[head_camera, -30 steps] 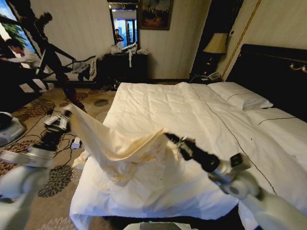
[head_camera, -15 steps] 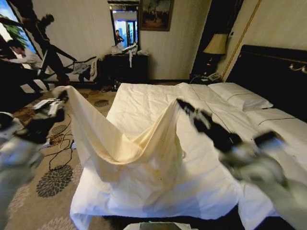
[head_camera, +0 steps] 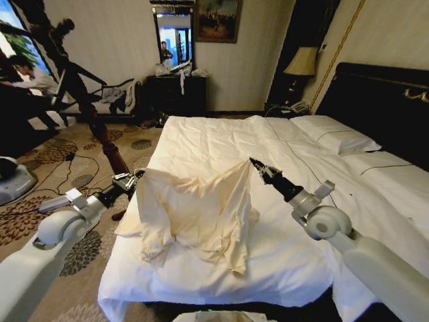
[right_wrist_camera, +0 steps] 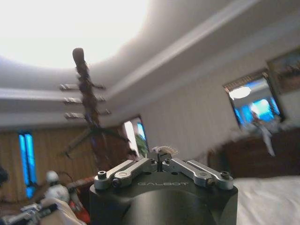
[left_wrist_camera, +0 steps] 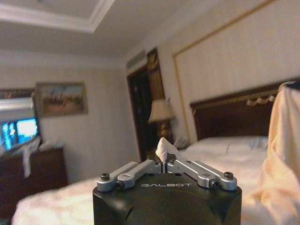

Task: Pick up the clothes from the bed and hang them on the clothes hanger.

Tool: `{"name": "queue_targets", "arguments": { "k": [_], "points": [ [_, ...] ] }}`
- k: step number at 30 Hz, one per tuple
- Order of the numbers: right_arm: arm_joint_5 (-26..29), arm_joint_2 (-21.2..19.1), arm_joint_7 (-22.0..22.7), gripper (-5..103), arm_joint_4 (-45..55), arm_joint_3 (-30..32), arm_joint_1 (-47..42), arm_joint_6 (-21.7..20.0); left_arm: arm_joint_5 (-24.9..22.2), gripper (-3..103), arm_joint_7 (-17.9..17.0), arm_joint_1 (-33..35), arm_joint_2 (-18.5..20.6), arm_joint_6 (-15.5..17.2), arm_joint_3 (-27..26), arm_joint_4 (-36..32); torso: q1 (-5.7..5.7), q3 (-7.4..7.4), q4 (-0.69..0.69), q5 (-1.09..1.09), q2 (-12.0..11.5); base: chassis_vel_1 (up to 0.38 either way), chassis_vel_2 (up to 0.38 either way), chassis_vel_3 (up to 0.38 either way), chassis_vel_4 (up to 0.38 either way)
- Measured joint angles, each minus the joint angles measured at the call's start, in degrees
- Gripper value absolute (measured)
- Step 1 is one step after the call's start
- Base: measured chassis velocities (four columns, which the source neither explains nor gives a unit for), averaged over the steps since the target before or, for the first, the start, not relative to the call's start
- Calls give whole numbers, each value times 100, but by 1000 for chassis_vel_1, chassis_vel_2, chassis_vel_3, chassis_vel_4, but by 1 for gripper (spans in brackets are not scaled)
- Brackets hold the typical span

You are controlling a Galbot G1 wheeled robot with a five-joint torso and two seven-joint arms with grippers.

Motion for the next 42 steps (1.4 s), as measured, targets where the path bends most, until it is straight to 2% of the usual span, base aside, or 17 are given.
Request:
{"name": "queue_targets", "arguments": {
  "k": [2, 3, 5, 7, 10, 13, 16, 19, 20, 23, 25, 29, 33, 35, 37, 38, 42],
  "points": [
    [237, -60, 39, 0, 180, 101, 137, 152, -481, 0, -143, -54, 93, 1, -186, -248, -1, 0, -2, 0, 0, 0, 0, 0, 0],
    [237, -60, 39, 0, 180, 101, 137, 152, -481, 0, -143, -54, 93, 1, -186, -248, -1, 0, -2, 0, 0, 0, 0, 0, 0],
    [499, -154, 101, 0, 329, 315, 303, 328, -1368, 0, -615, -393, 268, 92, -474, -520, -2, -1, 1, -1, 1, 0, 0, 0, 0],
    [555, -189, 108, 0, 353, 390, 317, 359, -1519, 0, -712, -477, 310, 116, -528, -533, -3, -1, 1, -1, 1, 0, 0, 0, 0],
    [968, -472, 121, 0, 413, 1059, 349, 440, -2454, 0, -1265, -1271, 771, 297, -771, -261, 0, 0, -3, 1, 0, 0, 0, 0, 0],
    [1148, -587, 155, 0, 392, 1454, 408, 431, -2703, 0, -1351, -1705, 1010, 346, -761, 23, 0, 0, -4, -2, 0, 0, 0, 0, 0],
    [998, -733, 362, 0, 321, 1595, 272, 360, -2646, 0, -1348, -1954, 1216, 364, -633, 289, -2, -2, -1, -1, 0, 0, 0, 0, 0],
    [582, -696, 436, 0, 288, 1481, 28, 184, -1955, 0, -990, -1647, 1343, 241, -520, 182, 0, 0, -2, 3, 0, 0, 0, 0, 0],
    [563, -627, 445, 0, 322, 1452, -7, 83, -1898, 0, -873, -1480, 1293, 287, -493, 52, 0, 1, -1, 1, -1, 0, 0, 0, 0],
    [576, -619, 484, 0, 368, 1395, -88, 55, -2037, 0, -973, -1389, 1237, 370, -445, -43, 0, 0, -1, -2, -1, 0, 0, 0, 0],
    [532, -568, 428, 0, 349, 1307, -101, 58, -1717, 0, -966, -894, 1138, 334, -328, -122, -1, 0, -2, -4, -1, 0, 0, 0, 0],
    [840, -540, 398, 0, 262, 1441, 179, 161, -2133, 0, -1188, -945, 990, 478, -397, -293, -1, 0, 4, -5, -1, 0, 0, 0, 0],
    [990, -678, 307, 0, 13, 1546, 428, 316, -2573, 0, -1368, -1626, 1188, 519, -404, -60, 0, 0, -6, 0, -1, 0, 0, 0, 0],
    [1147, -731, 275, 0, -29, 1576, 612, 378, -2899, 0, -1460, -2056, 1380, 544, -385, 66, 0, 0, -4, 0, -1, 0, 0, 0, 0],
    [1373, -852, 397, 0, -60, 1595, 988, 421, -3374, 0, -1632, -2961, 1682, 604, -190, 367, 0, 0, 0, 1, -1, 0, 0, 0, 0],
    [1373, -852, 397, 0, -60, 1595, 988, 421, -3374, 0, -1632, -2961, 1682, 604, -190, 367, 0, 0, 0, 1, -1, 0, 0, 0, 0],
    [1440, -1175, 777, 0, -255, 1517, 1812, 371, -3767, 0, -1711, -4170, 2054, 659, 499, 899, 0, 0, -7, -4, 0, 0, 0, 0, 0]
  ]
}}
